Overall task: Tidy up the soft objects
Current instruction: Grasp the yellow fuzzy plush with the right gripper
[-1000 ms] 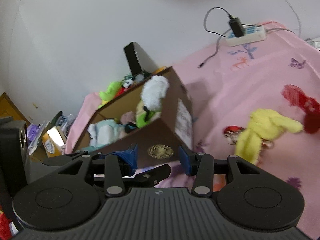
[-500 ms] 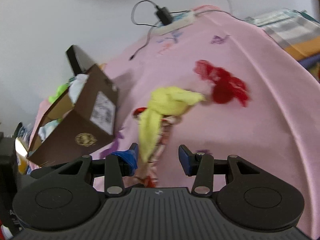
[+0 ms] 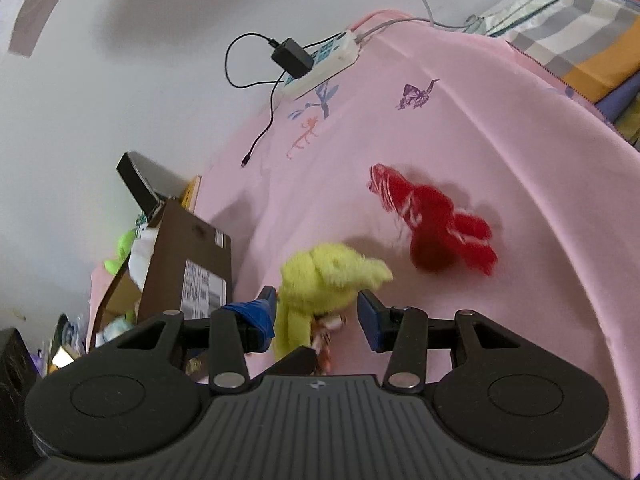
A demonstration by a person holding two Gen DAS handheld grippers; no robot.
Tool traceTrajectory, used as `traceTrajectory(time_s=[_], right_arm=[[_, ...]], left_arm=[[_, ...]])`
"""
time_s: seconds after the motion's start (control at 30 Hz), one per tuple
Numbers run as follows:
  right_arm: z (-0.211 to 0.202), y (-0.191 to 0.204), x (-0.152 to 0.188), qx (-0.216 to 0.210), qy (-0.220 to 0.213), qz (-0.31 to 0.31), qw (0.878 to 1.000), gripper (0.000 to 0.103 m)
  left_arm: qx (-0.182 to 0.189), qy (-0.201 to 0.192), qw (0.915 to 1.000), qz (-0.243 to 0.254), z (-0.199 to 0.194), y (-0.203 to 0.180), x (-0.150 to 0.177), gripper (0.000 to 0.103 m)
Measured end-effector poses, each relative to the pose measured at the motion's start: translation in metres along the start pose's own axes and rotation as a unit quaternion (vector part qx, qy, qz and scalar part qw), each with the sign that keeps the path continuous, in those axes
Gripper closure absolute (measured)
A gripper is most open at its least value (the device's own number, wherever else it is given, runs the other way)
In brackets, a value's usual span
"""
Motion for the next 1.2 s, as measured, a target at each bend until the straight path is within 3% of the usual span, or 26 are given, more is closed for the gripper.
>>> traceTrajectory(time_s=[0.23, 0.43, 0.8, 1.2], right_arm=[[0.014, -0.002, -0.011, 0.013, 0.013, 0.014, 1.0, 0.074], [0.029, -0.008, -0.012, 0.023, 0.035, 0.028, 0.999, 0.073], [0.038, -0.008, -0.01, 0.005, 0.033, 0.016, 0.999, 0.076], [-0.007, -0.018, 0.011, 0.001, 0.022, 0.01, 1.0, 0.076]], left_arm=[[0.0, 0.011, 0.9998, 0.017, 0.029, 0.002, -0.012, 0.044], [0.007, 0.022, 0.9995, 0.021, 0.042, -0.001, -0.011, 0.047], [0.027, 0.022, 0.9994, 0.006, 0.048, -0.003, -0.012, 0.064], [0.086, 0.018, 0.9962, -0.001, 0.012, -0.026, -0.004, 0.064]])
Point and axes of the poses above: each gripper's, at about its wrist camera, not at the fingertips, and z roughly the way its jaws point, y to its left, x to its underside, the point moved 4 cm from there along z, roughly the way its jaws point
